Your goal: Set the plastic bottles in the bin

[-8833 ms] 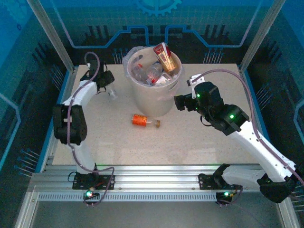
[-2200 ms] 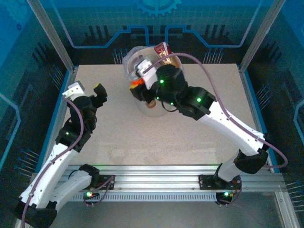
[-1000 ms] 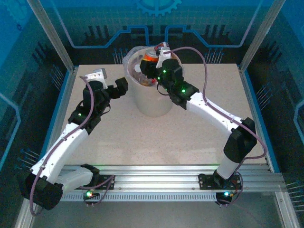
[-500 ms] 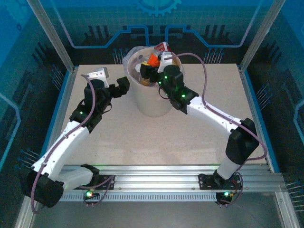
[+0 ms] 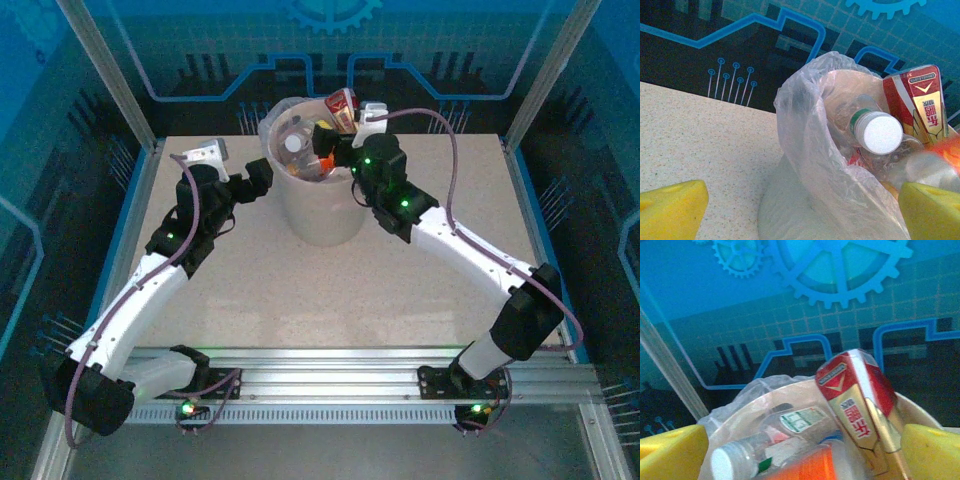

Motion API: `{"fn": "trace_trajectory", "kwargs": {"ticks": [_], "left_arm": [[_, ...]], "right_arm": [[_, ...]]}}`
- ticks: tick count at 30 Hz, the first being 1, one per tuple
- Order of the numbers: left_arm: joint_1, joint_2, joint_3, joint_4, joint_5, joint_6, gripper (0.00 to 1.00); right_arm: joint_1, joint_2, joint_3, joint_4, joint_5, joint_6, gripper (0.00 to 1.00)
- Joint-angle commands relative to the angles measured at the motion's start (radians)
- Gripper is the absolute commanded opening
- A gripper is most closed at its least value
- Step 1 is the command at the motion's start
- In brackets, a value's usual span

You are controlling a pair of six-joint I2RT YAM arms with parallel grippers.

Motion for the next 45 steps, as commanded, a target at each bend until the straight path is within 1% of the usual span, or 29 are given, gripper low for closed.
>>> {"fn": "trace_trajectory", "kwargs": {"ticks": [1,5,15,21,25,27,32,39,42,45], "left_arm": [[0.005,0.001,0.032,0.017,0.016,0.023,0.99],[0.005,-0.003,0.033,0.015,0.014,0.024,0.99],[0.006,-0.005,0.028,0.004,-0.004,0.028,0.99],[0.006,-0.042,0.011,-0.03,-0.098,0.038,0.99],[0.009,-0.085,-0.017,-0.07,-0.172,0.045,0.99],[0.011,-0.108,-0.035,-0.098,-0.214,0.05,0.99],[0.014,-0.19,-0.133,-0.136,-0.316,0.058,0.99],[0.016,-0.342,-0.367,-0.061,-0.383,0.066,0.99],[0.017,-0.371,-0.437,-0.029,-0.414,0.072,0.99],[0.02,-0.375,-0.514,0.049,-0.415,0.116,0.99]], "right_arm": [[-0.021,-0.046,-0.014,-0.029,0.067,-0.006,1.0],[-0.042,-0.064,-0.012,-0.059,0.063,-0.003,1.0],[-0.081,-0.079,0.12,-0.367,0.063,0.013,1.0],[-0.108,-0.156,0.121,-0.525,0.037,0.046,1.0],[-0.134,-0.219,0.103,-0.657,0.06,0.08,1.0],[-0.141,-0.262,0.066,-0.696,0.087,0.083,1.0],[-0.165,-0.409,-0.116,-0.713,0.164,0.083,1.0],[-0.224,-0.567,-0.379,-0.713,0.231,0.055,1.0],[-0.25,-0.611,-0.493,-0.644,0.227,-0.024,1.0],[-0.28,-0.645,-0.613,-0.555,0.216,-0.082,1.0]]}}
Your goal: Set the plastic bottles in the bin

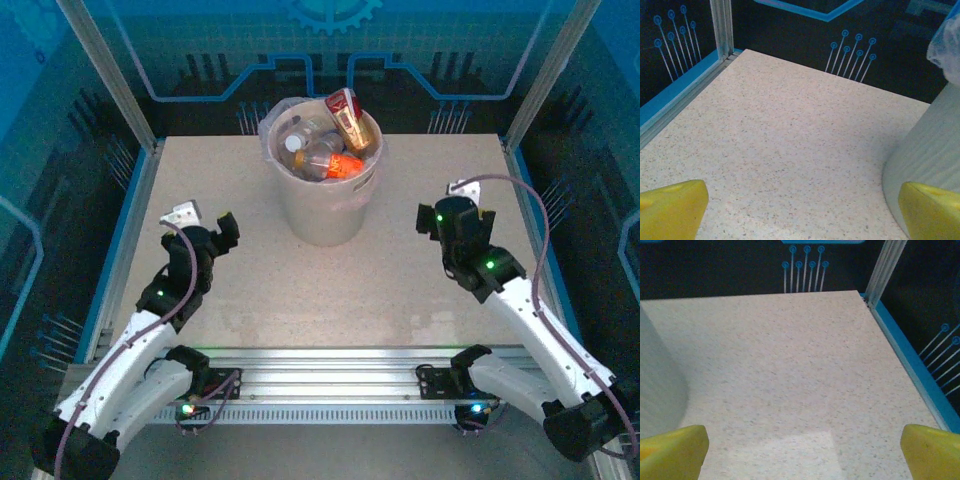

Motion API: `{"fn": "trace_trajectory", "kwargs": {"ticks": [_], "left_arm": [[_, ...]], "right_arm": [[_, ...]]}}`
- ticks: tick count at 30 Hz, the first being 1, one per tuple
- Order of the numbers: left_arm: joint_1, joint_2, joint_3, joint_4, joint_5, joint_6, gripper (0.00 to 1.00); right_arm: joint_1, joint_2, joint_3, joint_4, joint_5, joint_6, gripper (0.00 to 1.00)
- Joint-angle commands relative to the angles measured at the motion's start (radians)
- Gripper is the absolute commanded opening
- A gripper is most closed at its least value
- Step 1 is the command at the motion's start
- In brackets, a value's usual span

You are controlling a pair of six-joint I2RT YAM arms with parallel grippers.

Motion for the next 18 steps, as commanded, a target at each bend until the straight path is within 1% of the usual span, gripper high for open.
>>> {"fn": "trace_trajectory", "kwargs": {"ticks": [1,7,11,14,18], "left_arm": [[0.011,-0.009,-0.068,0.11,-0.051,0.05,0.99],[0.047,0.041,-0.132,0.169,-0.033,0.06,0.99],[0.081,0.077,-0.183,0.255,-0.009,0.095,0.99],[0.108,0.106,-0.236,0.367,0.036,0.144,0.99],[0.131,0.16,-0.317,0.576,0.105,0.233,0.99]], "right_arm": [[-0.045,-0.042,-0.11,0.12,-0.001,-0.09,1.0],[-0.137,-0.052,-0.279,0.282,-0.116,-0.135,1.0],[-0.191,-0.031,-0.364,0.394,-0.18,-0.172,1.0],[-0.229,0.001,-0.408,0.465,-0.226,-0.196,1.0],[-0.271,0.073,-0.425,0.535,-0.273,-0.216,1.0]]}}
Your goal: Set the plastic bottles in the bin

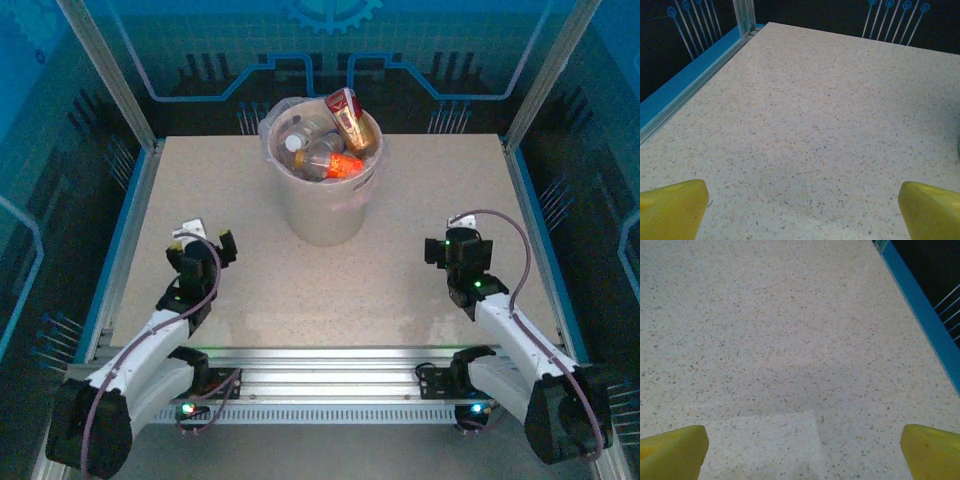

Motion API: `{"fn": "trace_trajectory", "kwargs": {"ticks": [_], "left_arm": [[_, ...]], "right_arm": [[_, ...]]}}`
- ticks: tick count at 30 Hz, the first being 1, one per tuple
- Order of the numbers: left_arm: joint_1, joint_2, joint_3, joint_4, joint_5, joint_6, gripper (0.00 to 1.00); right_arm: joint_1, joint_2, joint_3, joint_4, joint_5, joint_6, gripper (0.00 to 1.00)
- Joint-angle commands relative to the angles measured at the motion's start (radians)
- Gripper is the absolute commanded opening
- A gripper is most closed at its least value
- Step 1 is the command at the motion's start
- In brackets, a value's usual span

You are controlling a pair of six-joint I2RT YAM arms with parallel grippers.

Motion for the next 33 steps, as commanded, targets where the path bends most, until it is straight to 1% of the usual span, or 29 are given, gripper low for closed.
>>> {"fn": "trace_trajectory", "kwargs": {"ticks": [1,6,9,14,21,22,24,25,26,27,28,29,33], "left_arm": [[0.024,0.042,-0.053,0.244,0.074,0.102,0.99],[0.094,0.174,-0.084,0.431,0.163,0.137,0.99],[0.117,0.271,-0.088,0.523,0.2,0.144,0.99],[0.129,0.401,-0.075,0.677,0.252,0.153,0.99],[0.138,0.67,-0.04,0.906,0.299,0.179,0.99],[0.137,0.691,-0.036,0.939,0.301,0.192,0.99],[0.149,0.656,-0.021,0.843,0.339,0.176,0.99],[0.156,0.675,-0.012,0.858,0.368,0.183,0.99],[0.16,0.67,0.008,0.816,0.386,0.182,0.99],[0.167,0.659,0.045,0.724,0.411,0.177,0.99],[0.176,0.662,0.067,0.685,0.433,0.177,0.99],[0.193,0.661,0.061,0.695,0.464,0.167,0.99],[0.195,0.662,0.061,0.695,0.462,0.163,0.99]], "right_arm": [[-0.041,0.052,-0.015,0.147,-0.077,-0.04,1.0],[-0.058,0.131,-0.041,0.287,-0.146,-0.063,1.0],[-0.06,0.171,-0.049,0.358,-0.167,-0.067,1.0],[-0.063,0.213,-0.061,0.435,-0.185,-0.084,1.0],[-0.069,0.266,-0.066,0.526,-0.224,-0.108,1.0],[-0.069,0.272,-0.066,0.535,-0.229,-0.113,1.0],[-0.07,0.281,-0.065,0.549,-0.235,-0.12,1.0],[-0.072,0.285,-0.065,0.56,-0.238,-0.123,1.0],[-0.072,0.289,-0.066,0.569,-0.244,-0.125,1.0],[-0.074,0.297,-0.065,0.58,-0.248,-0.129,1.0],[-0.073,0.302,-0.063,0.59,-0.257,-0.132,1.0],[-0.074,0.309,-0.064,0.602,-0.265,-0.135,1.0],[-0.075,0.344,-0.055,0.65,-0.29,-0.151,1.0]]}}
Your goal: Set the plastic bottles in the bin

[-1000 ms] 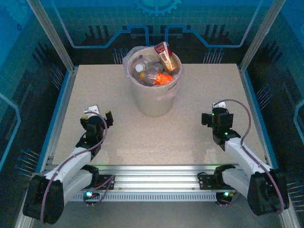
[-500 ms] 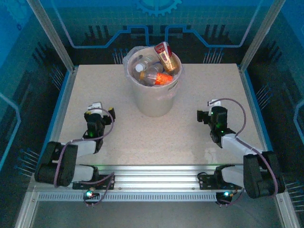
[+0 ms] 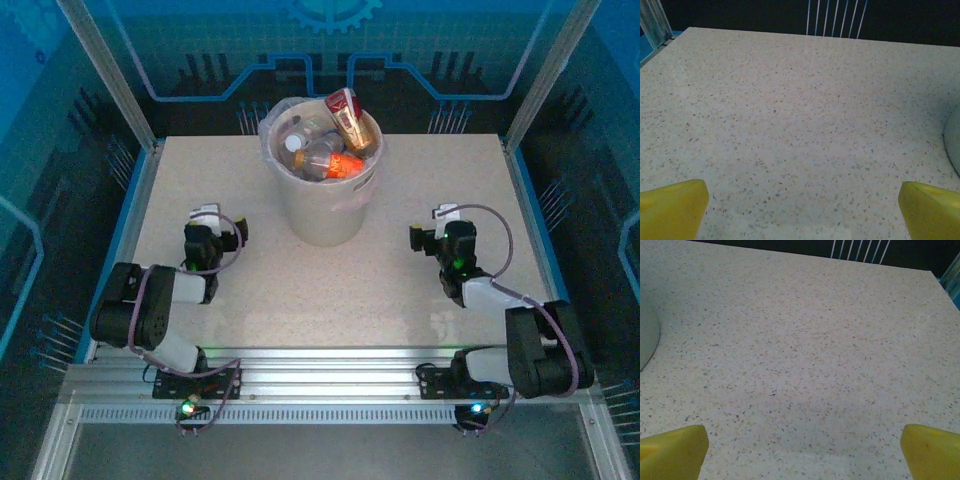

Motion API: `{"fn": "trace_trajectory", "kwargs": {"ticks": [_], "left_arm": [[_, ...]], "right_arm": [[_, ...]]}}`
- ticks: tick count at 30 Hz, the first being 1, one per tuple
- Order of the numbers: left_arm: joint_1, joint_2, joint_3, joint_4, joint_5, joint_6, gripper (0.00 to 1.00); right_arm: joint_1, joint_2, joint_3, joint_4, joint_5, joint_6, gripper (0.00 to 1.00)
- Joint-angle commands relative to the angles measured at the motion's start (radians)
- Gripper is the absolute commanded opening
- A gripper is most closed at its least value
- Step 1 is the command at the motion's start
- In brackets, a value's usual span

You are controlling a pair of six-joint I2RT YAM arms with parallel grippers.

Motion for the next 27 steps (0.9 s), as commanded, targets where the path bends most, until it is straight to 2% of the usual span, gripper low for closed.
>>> {"fn": "trace_trajectory", "kwargs": {"ticks": [1,13,22,27], "left_arm": [[0.008,-0.01,0.006,-0.028,0.053,0.006,0.99],[0.008,-0.009,0.005,-0.028,0.054,0.007,0.99],[0.007,-0.01,0.005,-0.028,0.054,0.006,0.99],[0.007,-0.008,0.005,-0.027,0.054,0.008,0.99]], "right_arm": [[-0.02,0.031,0.0,0.094,-0.039,-0.026,1.0],[-0.038,0.133,-0.004,0.216,-0.147,-0.041,1.0],[-0.052,0.195,-0.066,0.38,-0.199,-0.045,1.0],[-0.081,0.19,-0.055,0.352,-0.229,-0.02,1.0]]}}
